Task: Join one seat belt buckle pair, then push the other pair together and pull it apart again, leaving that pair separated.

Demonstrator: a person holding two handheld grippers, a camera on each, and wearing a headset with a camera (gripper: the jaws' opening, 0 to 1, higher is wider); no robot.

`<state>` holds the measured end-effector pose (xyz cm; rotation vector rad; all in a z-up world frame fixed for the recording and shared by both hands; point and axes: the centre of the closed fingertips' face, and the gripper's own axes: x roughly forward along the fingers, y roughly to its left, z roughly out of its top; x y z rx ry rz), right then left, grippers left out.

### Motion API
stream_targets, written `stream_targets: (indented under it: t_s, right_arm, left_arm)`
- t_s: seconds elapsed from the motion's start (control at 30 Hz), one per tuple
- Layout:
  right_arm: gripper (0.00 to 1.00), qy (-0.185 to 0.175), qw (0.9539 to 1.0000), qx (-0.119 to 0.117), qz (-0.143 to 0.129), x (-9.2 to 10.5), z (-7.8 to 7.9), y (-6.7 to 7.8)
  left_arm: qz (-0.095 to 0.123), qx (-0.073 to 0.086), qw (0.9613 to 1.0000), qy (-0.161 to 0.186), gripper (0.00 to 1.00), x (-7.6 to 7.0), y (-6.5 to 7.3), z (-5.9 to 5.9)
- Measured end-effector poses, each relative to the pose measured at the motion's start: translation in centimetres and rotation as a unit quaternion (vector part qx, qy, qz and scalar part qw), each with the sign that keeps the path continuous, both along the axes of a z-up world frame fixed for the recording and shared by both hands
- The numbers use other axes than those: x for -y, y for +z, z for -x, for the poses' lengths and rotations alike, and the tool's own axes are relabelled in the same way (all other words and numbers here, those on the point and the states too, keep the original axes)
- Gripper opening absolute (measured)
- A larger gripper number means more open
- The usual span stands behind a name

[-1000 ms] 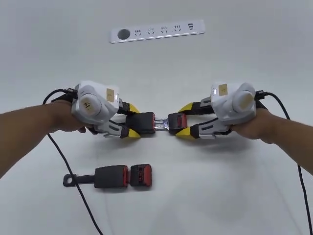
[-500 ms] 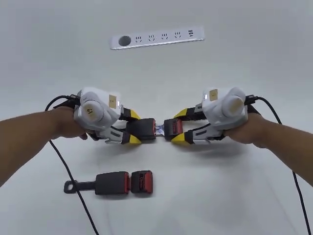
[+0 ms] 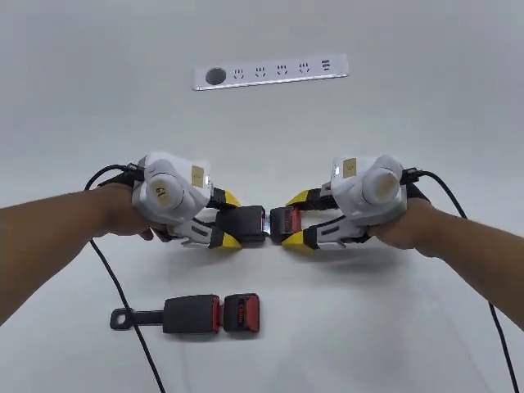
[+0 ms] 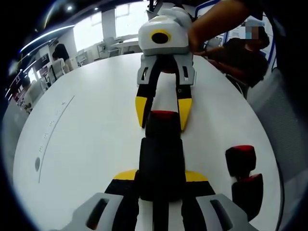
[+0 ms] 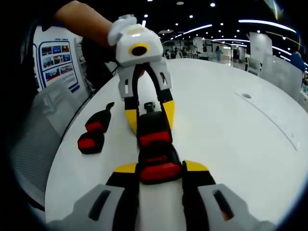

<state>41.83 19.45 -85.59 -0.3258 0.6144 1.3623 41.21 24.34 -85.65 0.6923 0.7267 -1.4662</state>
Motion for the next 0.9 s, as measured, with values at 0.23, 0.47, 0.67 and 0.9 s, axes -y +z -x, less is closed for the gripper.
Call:
stream_targets:
  t_s: [0.23,0.47,0.67,0.9]
  right_arm:
    - [0.34,-0.002,0.9998,0.008,0.017,-0.01,0.16,-0.08]
    - [0.34,-0.004,0.9996,0.01,0.027,-0.09,0.24,-0.19]
    - [0.34,-0.001,0.9994,0.014,0.032,-0.11,0.33,-0.2]
    - [0.35,0.0,0.9993,0.015,0.033,-0.16,0.38,-0.23]
  left_arm:
    - [-0.002,0.0,1.0,0.0,0.34,0.06,0.09,0.06]
    - [-0.004,-0.001,1.0,0.002,0.34,0.08,0.13,0.07]
    - [-0.005,0.0,1.0,0.001,0.34,0.07,0.14,0.08]
    - [-0.005,-0.001,1.0,0.001,0.34,0.04,0.12,0.07]
